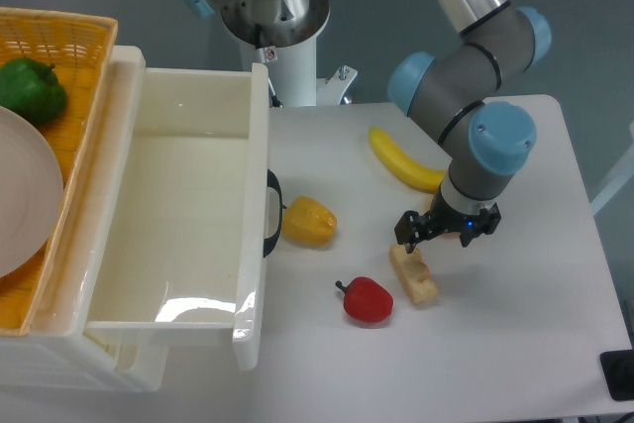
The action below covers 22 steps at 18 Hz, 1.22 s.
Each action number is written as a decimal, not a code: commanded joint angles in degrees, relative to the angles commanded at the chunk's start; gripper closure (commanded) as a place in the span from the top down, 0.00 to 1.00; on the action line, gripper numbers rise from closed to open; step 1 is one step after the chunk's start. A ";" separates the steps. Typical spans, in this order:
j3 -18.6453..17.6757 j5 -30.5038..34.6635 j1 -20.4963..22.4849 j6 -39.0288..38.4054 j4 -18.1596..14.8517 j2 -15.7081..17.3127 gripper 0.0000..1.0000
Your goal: Pick up the square bread
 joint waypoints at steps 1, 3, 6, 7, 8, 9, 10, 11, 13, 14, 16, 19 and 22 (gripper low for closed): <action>-0.09 0.00 -0.18 0.00 0.00 -0.09 1.00; -0.09 0.00 -0.44 -0.09 0.00 -0.44 1.00; -0.26 0.00 -1.23 -0.09 0.00 -0.88 1.00; -0.26 0.00 -1.23 -0.09 0.00 -0.97 1.00; -0.26 0.00 -1.23 -0.09 0.00 -1.23 1.00; -0.26 0.00 -1.32 -0.18 0.00 -1.41 1.00; -0.26 0.00 -1.23 -0.35 0.09 -1.50 1.00; -0.26 0.00 -1.32 -0.70 0.17 -1.67 1.00; -0.26 0.00 -1.32 -0.88 0.70 -1.94 1.00; -0.35 0.00 -1.32 -0.88 0.70 -2.02 1.00; -0.35 0.00 -1.32 -0.88 0.70 -2.03 1.00; -0.26 0.00 -1.41 -0.62 0.79 -2.37 0.96; -0.26 0.00 -1.32 -0.62 0.79 -2.38 0.69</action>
